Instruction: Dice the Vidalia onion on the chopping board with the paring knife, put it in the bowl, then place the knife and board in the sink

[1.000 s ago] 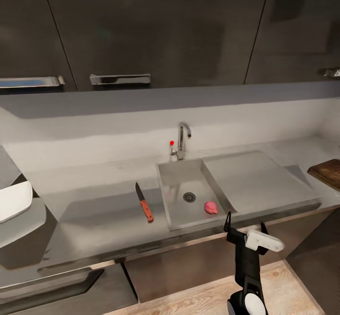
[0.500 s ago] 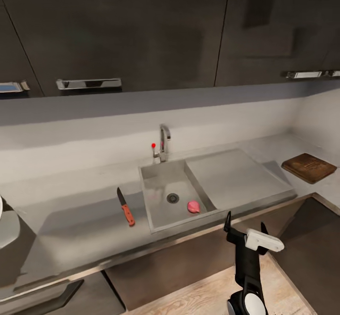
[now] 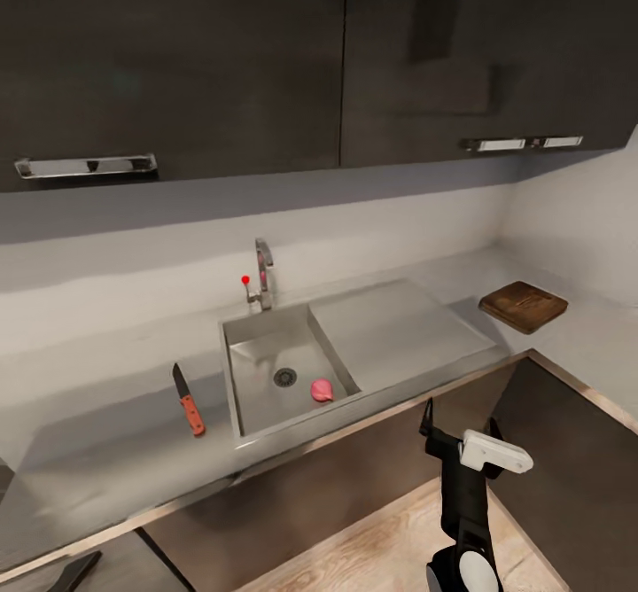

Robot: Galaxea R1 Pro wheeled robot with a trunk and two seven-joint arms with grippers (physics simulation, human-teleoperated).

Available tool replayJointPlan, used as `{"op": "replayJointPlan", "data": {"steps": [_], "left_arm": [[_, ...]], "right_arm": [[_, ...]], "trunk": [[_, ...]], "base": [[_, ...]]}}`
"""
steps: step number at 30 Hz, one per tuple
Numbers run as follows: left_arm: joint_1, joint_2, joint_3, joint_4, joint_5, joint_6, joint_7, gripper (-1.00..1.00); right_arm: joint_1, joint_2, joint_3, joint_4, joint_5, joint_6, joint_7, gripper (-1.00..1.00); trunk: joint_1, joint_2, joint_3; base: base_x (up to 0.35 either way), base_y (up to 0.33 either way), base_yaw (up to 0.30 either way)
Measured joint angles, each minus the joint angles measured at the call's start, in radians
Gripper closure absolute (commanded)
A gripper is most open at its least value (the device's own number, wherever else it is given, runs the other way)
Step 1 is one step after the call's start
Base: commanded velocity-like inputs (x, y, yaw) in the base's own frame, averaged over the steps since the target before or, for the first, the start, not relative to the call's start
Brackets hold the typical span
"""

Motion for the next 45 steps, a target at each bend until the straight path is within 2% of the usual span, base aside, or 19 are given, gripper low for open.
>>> {"op": "replayJointPlan", "data": {"steps": [18,32,40,45], "left_arm": [[0.0,0.0,0.001,0.0,0.0,0.0,0.0,-1.0],[0.0,0.0,0.0,0.0,0.0,0.0,0.0,-1.0],[0.0,0.0,0.0,0.0,0.0,0.0,0.0,-1.0],[0.0,0.0,0.0,0.0,0.0,0.0,0.0,-1.0]], "right_arm": [[0.0,0.001,0.0,0.0,0.0,0.0,0.0,-1.0],[0.0,0.001,0.001,0.0,0.003,0.0,-0.001,-1.0],[0.0,0.01,-0.005,0.0,0.085,0.006,-0.015,-1.0],[0.0,0.01,-0.005,0.0,0.099,0.007,-0.032,-1.0]], "trunk": [[0.0,0.0,0.018],[0.0,0.0,0.02],[0.0,0.0,0.02],[0.0,0.0,0.02]], "base": [[0.0,-0.053,-0.162],[0.0,0.0,-0.012],[0.0,0.0,0.0],[0.0,0.0,0.0]]}}
